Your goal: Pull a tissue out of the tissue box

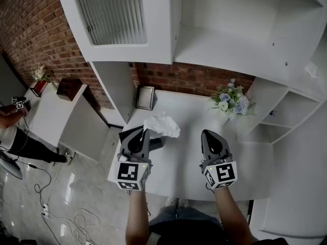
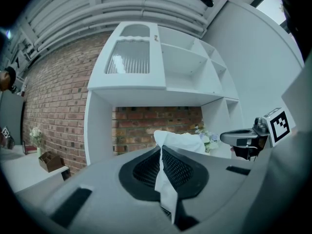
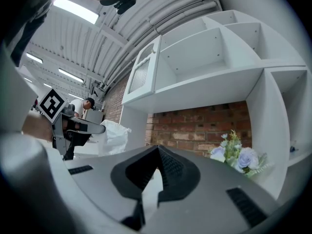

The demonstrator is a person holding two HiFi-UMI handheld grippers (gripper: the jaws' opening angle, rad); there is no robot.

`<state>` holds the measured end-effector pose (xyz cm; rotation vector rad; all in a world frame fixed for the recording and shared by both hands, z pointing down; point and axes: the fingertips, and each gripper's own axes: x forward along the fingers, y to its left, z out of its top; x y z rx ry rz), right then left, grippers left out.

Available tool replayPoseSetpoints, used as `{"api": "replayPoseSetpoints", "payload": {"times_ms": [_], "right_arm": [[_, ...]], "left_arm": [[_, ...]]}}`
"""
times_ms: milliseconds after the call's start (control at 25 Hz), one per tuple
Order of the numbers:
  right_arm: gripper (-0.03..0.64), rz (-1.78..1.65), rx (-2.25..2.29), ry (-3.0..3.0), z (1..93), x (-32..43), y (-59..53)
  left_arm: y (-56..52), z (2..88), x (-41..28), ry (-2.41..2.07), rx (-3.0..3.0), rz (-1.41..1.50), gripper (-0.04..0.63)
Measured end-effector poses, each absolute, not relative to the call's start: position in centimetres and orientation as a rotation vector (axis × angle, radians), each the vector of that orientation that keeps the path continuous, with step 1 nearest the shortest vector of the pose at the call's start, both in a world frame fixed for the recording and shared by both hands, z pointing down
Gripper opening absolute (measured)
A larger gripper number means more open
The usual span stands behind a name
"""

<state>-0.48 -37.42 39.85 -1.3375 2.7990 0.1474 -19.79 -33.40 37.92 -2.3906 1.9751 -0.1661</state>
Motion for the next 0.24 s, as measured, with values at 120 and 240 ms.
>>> {"api": "replayPoseSetpoints", "payload": {"times_ms": [120, 240], "right_arm": [[-0.003, 0.142, -1.337, 2.801, 39.92, -0.45, -37.44], [-0.003, 0.138, -1.338, 2.803, 39.99, -0.41, -37.48]], "left_arm": [[-33.43, 38.01, -19.66, 1.975, -2.396, -0.170, 0.011], [-33.46, 38.06, -19.50, 1.972, -2.399, -0.177, 0.011]]}}
